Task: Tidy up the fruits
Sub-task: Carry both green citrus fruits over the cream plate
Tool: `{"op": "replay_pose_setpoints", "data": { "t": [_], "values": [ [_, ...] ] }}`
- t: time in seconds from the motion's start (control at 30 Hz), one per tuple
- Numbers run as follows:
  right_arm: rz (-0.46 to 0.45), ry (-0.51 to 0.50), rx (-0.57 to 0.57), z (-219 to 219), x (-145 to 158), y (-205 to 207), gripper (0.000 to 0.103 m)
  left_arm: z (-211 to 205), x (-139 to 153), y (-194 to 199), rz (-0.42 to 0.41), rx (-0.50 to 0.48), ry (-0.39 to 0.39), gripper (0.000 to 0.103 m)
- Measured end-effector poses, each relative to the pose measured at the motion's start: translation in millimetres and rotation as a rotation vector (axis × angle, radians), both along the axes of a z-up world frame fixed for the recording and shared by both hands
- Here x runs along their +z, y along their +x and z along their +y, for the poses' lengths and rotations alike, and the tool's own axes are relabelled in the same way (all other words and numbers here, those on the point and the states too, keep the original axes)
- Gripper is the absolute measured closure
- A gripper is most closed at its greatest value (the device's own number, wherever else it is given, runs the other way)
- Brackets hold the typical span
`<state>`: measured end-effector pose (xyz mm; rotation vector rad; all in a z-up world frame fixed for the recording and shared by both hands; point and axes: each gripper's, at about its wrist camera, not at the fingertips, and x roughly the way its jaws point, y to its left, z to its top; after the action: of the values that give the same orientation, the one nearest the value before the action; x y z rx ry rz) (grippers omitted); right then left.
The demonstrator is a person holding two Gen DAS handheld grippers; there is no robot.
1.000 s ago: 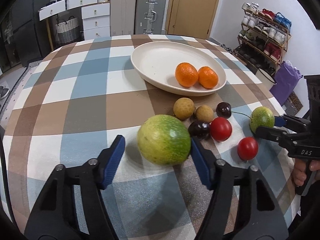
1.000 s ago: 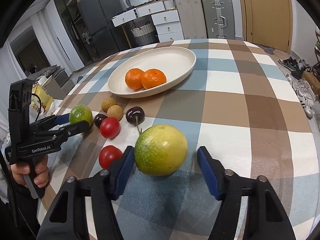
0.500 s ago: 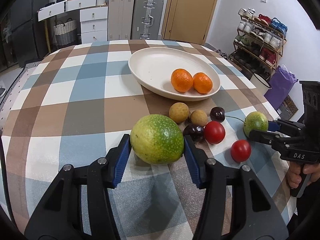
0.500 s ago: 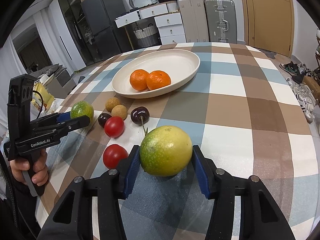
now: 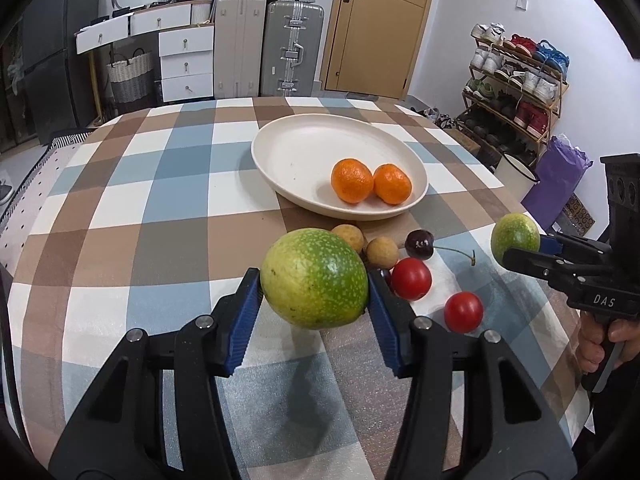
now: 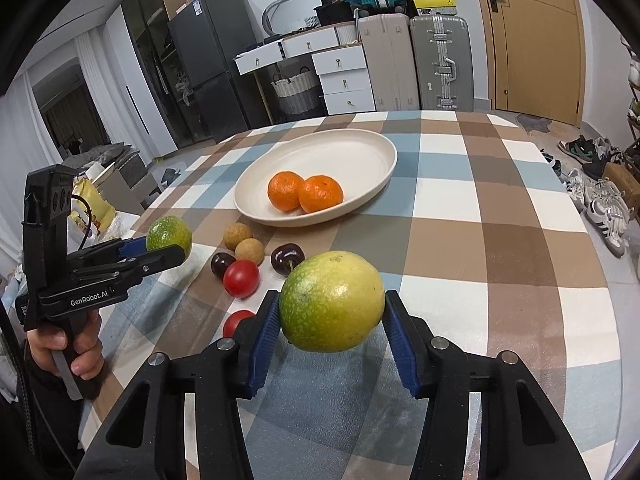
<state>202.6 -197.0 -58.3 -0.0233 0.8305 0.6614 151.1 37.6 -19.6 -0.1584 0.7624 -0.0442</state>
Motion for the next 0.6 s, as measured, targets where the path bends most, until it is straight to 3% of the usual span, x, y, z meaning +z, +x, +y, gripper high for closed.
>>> {"op": "replay_pose_setpoints", "data": {
  "t": [0.6],
  "values": [
    [-0.064,0.036,-0.004,-2,31,9,0.052,-3,37,19,-0.072,0.006,0.029,0.053]
  ]
}}
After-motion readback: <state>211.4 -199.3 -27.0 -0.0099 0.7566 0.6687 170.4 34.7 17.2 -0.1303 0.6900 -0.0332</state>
